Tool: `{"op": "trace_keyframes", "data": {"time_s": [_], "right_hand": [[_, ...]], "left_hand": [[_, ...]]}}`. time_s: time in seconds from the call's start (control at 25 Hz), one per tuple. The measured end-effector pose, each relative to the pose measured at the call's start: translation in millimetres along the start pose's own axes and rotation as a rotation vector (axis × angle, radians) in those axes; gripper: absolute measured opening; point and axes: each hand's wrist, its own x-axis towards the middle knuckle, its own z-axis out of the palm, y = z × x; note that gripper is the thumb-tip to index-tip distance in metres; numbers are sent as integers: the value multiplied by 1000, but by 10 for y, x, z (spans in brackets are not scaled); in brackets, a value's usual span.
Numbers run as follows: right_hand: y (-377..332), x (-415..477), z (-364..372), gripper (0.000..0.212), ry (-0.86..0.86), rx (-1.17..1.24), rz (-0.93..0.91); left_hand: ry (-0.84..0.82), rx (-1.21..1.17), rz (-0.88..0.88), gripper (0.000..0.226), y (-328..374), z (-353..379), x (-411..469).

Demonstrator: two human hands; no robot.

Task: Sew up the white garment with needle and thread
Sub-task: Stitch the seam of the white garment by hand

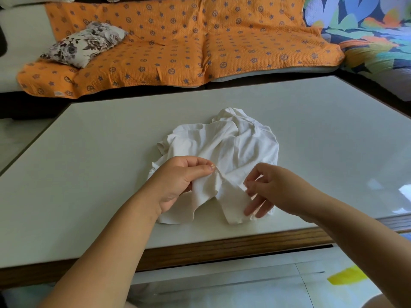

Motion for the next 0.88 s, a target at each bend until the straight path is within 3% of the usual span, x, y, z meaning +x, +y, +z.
{"op": "trace_keyframes", "data": {"time_s": [0.12, 0.28, 0.36, 0.6, 0.88], "right_hand": [[31, 143, -126, 8, 132, 443, -18], [88, 373, -371, 7, 133, 1211, 35], [142, 468, -458, 8, 182, 1387, 49], [296, 655, -582, 8, 415, 1421, 55], [487, 789, -617, 12, 707, 846, 33]], "left_hand": [[-110, 83, -13, 6, 18, -23, -33], [-215, 102, 12, 20, 27, -35, -72], [-248, 91, 9, 21, 28, -37, -81], [-260, 15, -22, 14, 19, -63, -80], [-275, -3, -53, 11, 24, -118, -87]]}}
